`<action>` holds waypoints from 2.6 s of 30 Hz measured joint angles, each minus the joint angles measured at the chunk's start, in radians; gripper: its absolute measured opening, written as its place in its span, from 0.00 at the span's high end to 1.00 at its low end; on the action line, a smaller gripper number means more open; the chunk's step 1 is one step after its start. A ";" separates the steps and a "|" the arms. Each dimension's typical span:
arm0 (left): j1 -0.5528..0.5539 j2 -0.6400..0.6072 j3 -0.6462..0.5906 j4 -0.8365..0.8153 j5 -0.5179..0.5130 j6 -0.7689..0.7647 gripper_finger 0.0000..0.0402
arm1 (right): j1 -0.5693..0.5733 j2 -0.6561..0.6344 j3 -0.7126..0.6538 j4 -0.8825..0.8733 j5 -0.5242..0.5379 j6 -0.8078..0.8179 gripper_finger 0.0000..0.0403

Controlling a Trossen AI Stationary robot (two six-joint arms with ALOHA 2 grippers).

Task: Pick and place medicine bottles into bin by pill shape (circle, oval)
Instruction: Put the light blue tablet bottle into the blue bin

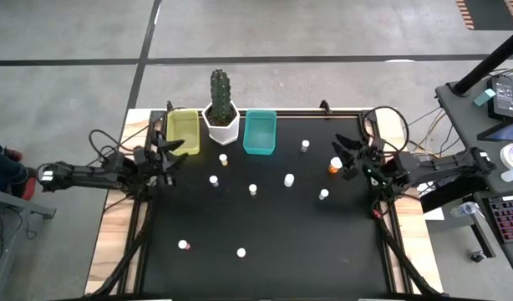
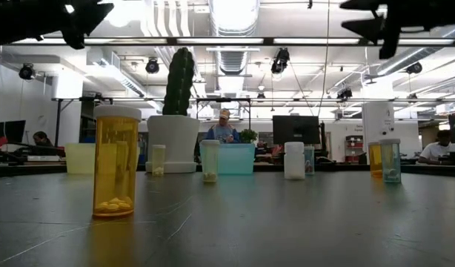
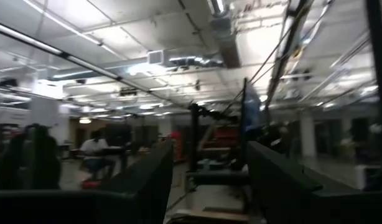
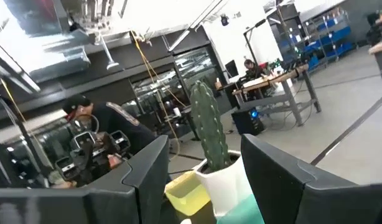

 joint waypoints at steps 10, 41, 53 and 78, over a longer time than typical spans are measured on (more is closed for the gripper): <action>0.000 0.017 0.017 0.055 -0.115 0.232 0.53 | 0.000 0.164 0.283 -0.382 0.000 0.080 0.52; -0.001 -0.075 -0.017 0.160 -0.115 0.278 0.53 | -0.231 0.720 0.998 -1.156 -0.097 0.409 0.52; -0.001 -0.075 -0.017 0.165 -0.114 0.277 0.53 | -0.541 0.919 1.080 -1.498 -0.350 0.487 0.52; -0.001 -0.073 -0.017 0.158 -0.114 0.279 0.53 | -0.647 1.128 1.047 -1.578 -0.506 0.446 0.47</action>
